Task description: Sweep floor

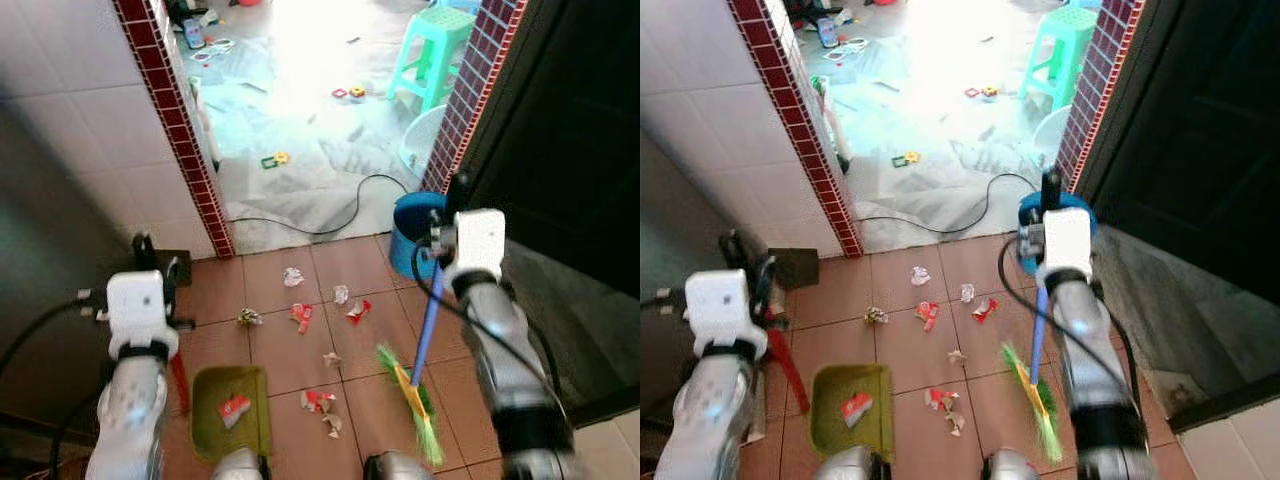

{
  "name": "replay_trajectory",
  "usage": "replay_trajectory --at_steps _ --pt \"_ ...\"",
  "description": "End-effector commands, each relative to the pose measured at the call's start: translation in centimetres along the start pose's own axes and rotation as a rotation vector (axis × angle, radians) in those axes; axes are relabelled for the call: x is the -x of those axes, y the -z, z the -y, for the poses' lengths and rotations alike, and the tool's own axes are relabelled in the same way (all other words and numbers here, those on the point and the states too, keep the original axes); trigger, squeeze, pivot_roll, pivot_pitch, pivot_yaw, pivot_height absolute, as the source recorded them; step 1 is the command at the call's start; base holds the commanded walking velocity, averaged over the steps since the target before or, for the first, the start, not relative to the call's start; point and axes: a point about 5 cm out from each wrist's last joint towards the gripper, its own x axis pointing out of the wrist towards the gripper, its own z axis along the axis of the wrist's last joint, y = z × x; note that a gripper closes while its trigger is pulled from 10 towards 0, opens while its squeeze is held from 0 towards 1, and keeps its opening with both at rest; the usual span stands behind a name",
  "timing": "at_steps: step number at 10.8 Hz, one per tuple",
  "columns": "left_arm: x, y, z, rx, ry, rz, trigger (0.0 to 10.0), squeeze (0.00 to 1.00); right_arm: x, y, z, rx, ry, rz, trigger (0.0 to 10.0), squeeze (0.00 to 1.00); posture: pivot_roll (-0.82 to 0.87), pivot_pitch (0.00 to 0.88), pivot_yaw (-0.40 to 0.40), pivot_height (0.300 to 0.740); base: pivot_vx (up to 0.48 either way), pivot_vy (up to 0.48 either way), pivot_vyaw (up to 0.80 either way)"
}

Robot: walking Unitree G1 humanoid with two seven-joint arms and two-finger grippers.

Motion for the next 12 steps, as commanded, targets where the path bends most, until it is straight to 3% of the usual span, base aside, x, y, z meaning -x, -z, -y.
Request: replay_trajectory --at_steps 1,4,6,8,10,12 --pt "-0.4 -0.7 -0.7 -0.018 -0.039 0.054 10.0 0.0 -0.4 -0.7 0.4 0.009 0.028 0.042 10.0 0.0 -0.04 0.037 0.032 0.74 0.0 0.0 0.0" --pt "-1.3 0.1 0.9 0.009 0.001 0.04 10.0 0.0 -0.5 -0.9 -0.7 -0.047 -0.002 0.048 10.0 0.0 -0.1 0.04 0.0 0.74 0.0 0.0 0.0" --pt "-1.9 0.8 1.4 0.061 0.012 -0.002 10.0 0.0 -1.2 -1.5 -1.2 -0.151 0.032 0.041 10.0 0.0 -0.12 0.056 0.0 0.74 0.0 0.0 0.0" --pt "-2.6 2.0 2.9 0.115 0.038 -0.051 10.0 0.0 -2.2 -2.2 -1.8 -0.24 0.044 0.032 10.0 0.0 -0.12 0.06 0.013 0.74 0.0 0.0 0.0" --pt "-4.2 1.7 4.5 0.177 0.033 -0.051 10.0 0.0 -2.8 -2.3 -2.5 -0.4 0.074 -0.028 10.0 0.0 -0.11 0.067 0.007 0.74 0.0 0.0 0.0" --pt "-4.8 1.4 5.9 0.192 0.034 -0.049 10.0 0.0 -3.4 -3.2 -2.8 -0.502 0.09 -0.048 10.0 0.0 -0.12 0.071 0.012 0.74 0.0 0.0 0.0"
